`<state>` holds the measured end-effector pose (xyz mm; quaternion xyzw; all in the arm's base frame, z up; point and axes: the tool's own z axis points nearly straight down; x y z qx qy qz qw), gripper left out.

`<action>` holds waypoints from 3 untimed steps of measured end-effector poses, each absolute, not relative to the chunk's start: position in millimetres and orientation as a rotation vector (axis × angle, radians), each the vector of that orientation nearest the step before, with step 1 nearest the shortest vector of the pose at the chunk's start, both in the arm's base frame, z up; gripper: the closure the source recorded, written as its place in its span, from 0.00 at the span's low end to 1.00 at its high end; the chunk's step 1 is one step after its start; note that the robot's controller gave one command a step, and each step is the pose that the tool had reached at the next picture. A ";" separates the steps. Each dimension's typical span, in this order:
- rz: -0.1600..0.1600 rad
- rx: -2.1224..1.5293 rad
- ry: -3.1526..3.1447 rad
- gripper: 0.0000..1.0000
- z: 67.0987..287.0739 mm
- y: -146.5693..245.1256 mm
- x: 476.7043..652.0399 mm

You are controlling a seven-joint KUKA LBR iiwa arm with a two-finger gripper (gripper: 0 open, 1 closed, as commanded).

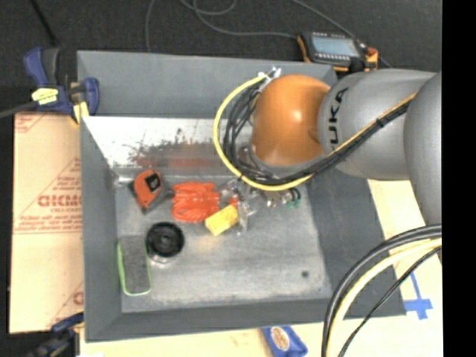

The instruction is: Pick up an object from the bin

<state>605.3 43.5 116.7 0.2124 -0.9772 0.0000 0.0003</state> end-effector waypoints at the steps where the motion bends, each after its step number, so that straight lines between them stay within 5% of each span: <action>1: 0.003 0.668 -3.077 1.00 130.8 43.4 607.2; 3: 0.002 0.663 -3.074 1.00 146.5 43.2 606.7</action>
Offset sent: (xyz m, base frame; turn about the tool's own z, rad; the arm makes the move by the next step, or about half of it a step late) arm -0.0001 -0.0001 0.0171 0.0000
